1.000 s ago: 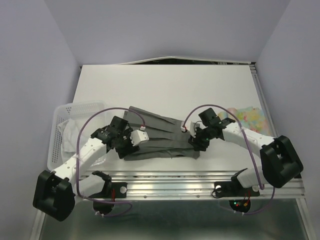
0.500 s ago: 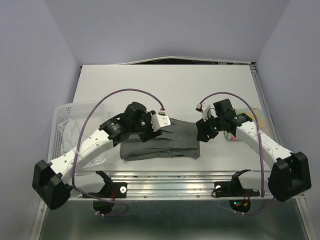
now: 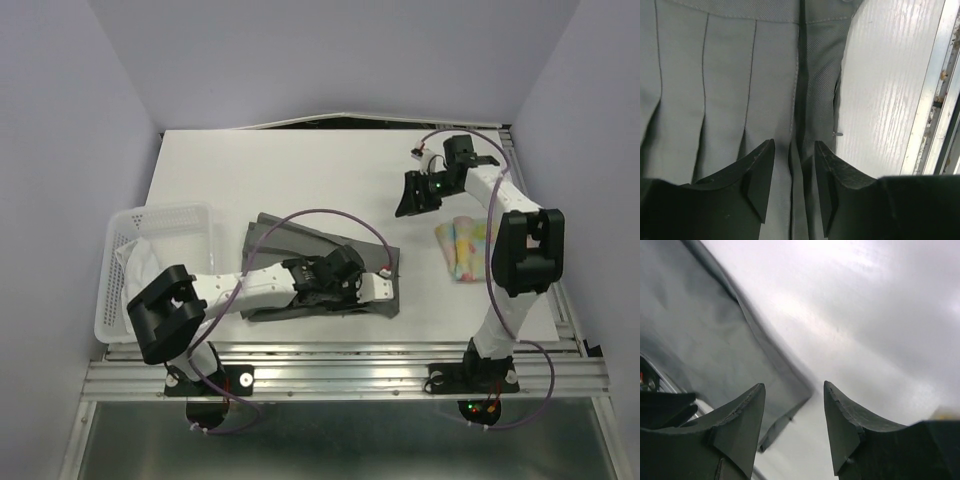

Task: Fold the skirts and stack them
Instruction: Fold the skirt

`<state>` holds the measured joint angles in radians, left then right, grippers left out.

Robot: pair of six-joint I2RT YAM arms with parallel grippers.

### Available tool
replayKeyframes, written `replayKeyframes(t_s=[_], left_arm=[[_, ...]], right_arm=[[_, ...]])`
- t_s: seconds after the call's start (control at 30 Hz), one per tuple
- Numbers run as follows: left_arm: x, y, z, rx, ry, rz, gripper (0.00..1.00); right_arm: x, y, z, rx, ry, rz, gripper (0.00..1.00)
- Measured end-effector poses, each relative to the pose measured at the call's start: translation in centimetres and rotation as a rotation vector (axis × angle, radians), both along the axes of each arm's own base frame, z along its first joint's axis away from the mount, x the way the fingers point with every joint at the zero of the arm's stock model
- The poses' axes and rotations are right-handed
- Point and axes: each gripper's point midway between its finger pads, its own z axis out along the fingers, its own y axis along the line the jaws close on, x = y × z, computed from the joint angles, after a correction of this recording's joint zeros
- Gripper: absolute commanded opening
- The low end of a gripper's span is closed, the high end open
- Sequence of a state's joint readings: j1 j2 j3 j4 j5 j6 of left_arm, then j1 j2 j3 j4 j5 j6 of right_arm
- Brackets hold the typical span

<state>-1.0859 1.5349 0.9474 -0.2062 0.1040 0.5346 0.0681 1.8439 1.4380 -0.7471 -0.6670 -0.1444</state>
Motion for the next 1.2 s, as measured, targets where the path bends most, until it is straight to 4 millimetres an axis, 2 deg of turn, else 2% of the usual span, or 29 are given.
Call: replayKeyframes(t_s=[0.07,0.1,0.17,0.23,0.27,0.37,0.4,0.47,0.5,0.63,0.7,0.73,0.8,0.87,0.93,1.03,1.13,1.2], left_arm=[[0.0,0.3,-0.1,0.006,0.01,0.013,0.48],[0.0,0.5,0.1,0.003,0.016,0.02,0.48],[0.1,1.3,1.0,-0.013,0.062,0.054,0.48],[1.5,2.4,2.8,-0.063,0.105,0.116,0.5],[3.6,3.9,4.3,-0.106,0.112,0.197,0.51],[7.6,7.6,7.2,-0.171,0.065,0.362,0.49],[8.3,8.7,7.7,-0.175,0.046,0.4,0.48],[8.2,10.0,8.1,-0.16,0.042,0.434,0.42],[8.0,10.2,7.7,-0.147,0.051,0.436,0.4],[7.1,11.1,4.1,-0.032,0.147,0.449,0.32],[6.7,11.8,1.2,0.045,0.231,0.47,0.28],[6.5,12.2,-0.2,0.082,0.274,0.487,0.28],[6.4,13.0,-2.2,0.134,0.331,0.518,0.26],[6.6,13.8,-4.3,0.186,0.385,0.554,0.24],[7.2,13.7,-4.7,0.206,0.421,0.573,0.24],[10.3,12.4,-4.7,0.191,0.413,0.585,0.22],[15.2,9.7,-4.4,0.146,0.384,0.584,0.22],[18.3,7.6,-4.2,0.111,0.365,0.571,0.23]], right_arm=[[2.0,1.0,0.3,0.03,-0.018,0.035,0.59],[2.5,1.3,0.3,0.04,-0.024,0.051,0.61],[2.6,2.6,-1.0,0.053,-0.001,0.102,0.65],[1.5,3.8,-2.4,0.046,0.044,0.153,0.66],[1.0,4.4,-2.9,0.042,0.057,0.177,0.66],[-0.9,6.6,-4.1,0.02,0.075,0.264,0.6],[-1.8,7.2,-4.5,0.012,0.089,0.291,0.58],[-3.0,8.2,-5.2,-0.003,0.102,0.332,0.55],[-3.7,8.5,-5.7,-0.015,0.115,0.351,0.53],[-5.1,7.8,-7.4,-0.053,0.151,0.364,0.41],[-6.1,7.1,-8.2,-0.061,0.19,0.356,0.31],[-6.5,6.9,-8.4,-0.062,0.196,0.354,0.22],[-7.8,6.1,-8.7,-0.071,0.225,0.342,0.13],[-9.2,5.7,-8.9,-0.071,0.256,0.336,0.08],[-10.8,5.4,-8.9,-0.066,0.29,0.329,0.06],[-13.2,4.9,-8.9,-0.058,0.339,0.317,0.06],[-15.0,4.9,-8.8,-0.036,0.387,0.296,0.06],[-15.6,5.1,-8.7,-0.015,0.407,0.276,0.17]])
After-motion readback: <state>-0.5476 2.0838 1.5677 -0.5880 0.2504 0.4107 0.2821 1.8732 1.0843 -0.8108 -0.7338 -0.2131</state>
